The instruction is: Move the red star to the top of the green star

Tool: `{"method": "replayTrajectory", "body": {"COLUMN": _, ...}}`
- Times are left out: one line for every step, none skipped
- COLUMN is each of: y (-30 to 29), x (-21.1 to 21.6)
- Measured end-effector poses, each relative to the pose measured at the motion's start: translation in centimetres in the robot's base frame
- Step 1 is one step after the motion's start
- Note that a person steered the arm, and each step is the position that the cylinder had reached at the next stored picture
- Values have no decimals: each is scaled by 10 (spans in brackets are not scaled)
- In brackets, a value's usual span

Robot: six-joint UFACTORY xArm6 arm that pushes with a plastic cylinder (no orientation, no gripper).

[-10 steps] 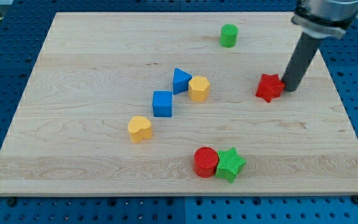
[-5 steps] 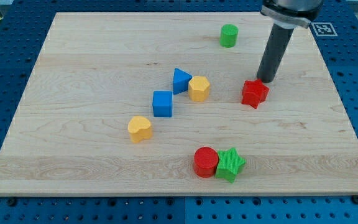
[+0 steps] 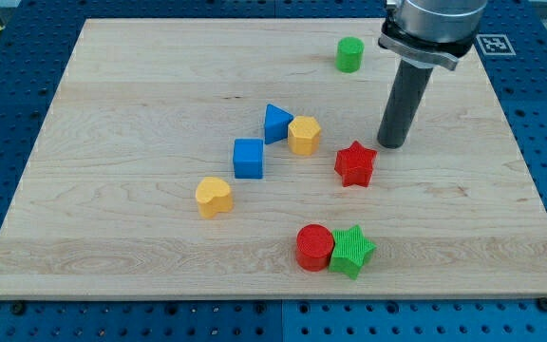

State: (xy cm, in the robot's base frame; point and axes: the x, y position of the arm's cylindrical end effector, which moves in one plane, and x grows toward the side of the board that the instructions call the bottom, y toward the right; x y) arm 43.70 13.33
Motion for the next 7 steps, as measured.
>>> {"method": "replayTrajectory", "body": {"y": -21, "x": 20}}
{"method": "replayTrajectory", "body": {"y": -29, "x": 56}}
{"method": "replayTrajectory", "body": {"y": -31, "x": 74}}
{"method": "replayTrajectory", "body": {"y": -32, "x": 50}}
{"method": "replayTrajectory", "body": {"y": -53, "x": 42}}
{"method": "replayTrajectory", "body": {"y": -64, "x": 45}}
{"method": "replayTrajectory", "body": {"y": -63, "x": 63}}
